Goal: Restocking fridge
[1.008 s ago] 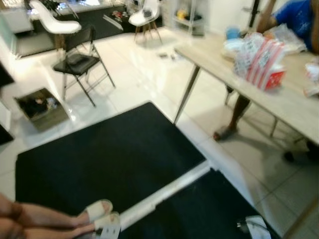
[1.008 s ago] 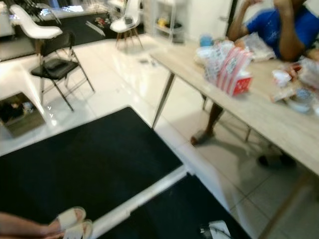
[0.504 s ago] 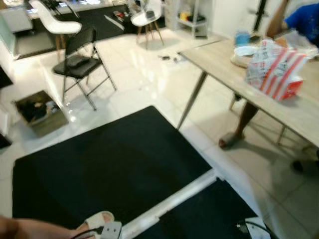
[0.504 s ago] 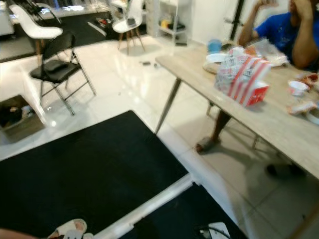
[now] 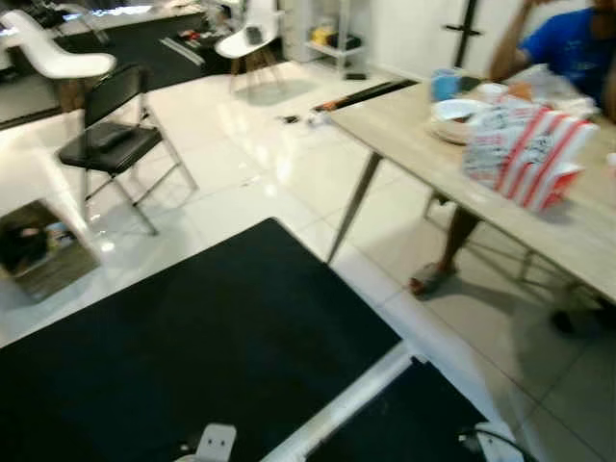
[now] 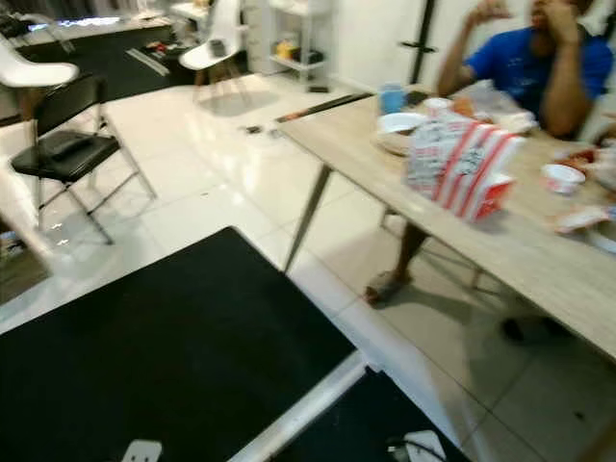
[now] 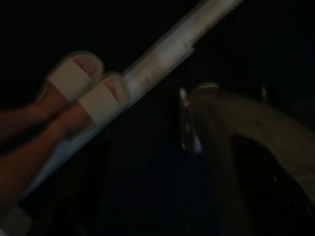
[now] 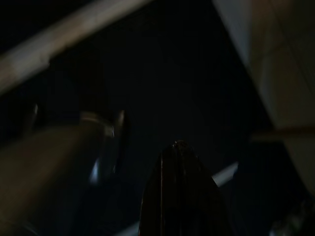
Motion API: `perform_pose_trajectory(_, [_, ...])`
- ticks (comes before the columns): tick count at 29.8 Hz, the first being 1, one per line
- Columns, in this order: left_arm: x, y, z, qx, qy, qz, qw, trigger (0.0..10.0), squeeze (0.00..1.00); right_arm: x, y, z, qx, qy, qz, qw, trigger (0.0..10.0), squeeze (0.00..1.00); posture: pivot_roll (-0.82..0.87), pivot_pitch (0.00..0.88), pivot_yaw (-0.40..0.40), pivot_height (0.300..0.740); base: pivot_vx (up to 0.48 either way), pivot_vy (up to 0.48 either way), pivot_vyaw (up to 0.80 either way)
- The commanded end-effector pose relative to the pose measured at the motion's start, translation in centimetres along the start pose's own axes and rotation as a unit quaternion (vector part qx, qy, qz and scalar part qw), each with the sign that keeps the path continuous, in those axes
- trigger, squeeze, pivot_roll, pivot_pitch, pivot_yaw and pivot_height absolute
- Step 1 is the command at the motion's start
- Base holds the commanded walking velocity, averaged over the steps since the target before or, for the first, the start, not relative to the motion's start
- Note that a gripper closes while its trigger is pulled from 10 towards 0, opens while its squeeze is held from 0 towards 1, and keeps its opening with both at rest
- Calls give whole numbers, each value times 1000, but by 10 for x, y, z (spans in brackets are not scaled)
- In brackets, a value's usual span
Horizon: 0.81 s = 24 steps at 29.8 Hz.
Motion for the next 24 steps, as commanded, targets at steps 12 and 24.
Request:
perform_pose_trajectory(12, [4,-8,0,-18,-7,-6,1000,10000,0,-2,-5,0,-2,2,-15,1000,10000,0,-20,0,20,740,257,0,0])
perform_pose_trajectory(24, [4,-9,1,-19,-7,-4,1000,10000,0,-4,-2,0,-5,7,-7,1000,10000,0,-20,0,19,740,257,0,-270])
Point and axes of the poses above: a point about 5 cm out from each wrist's last joint towards the gripper, its own z axis pointing back from the gripper into the wrist, its own y axis along the axis of the wrist's last joint, x = y × z, the point moved 1 cm from there along -z, pointing out of the wrist towards the gripper, and after that the axes turned 4 degrees about -z, right-handed, at the moved point
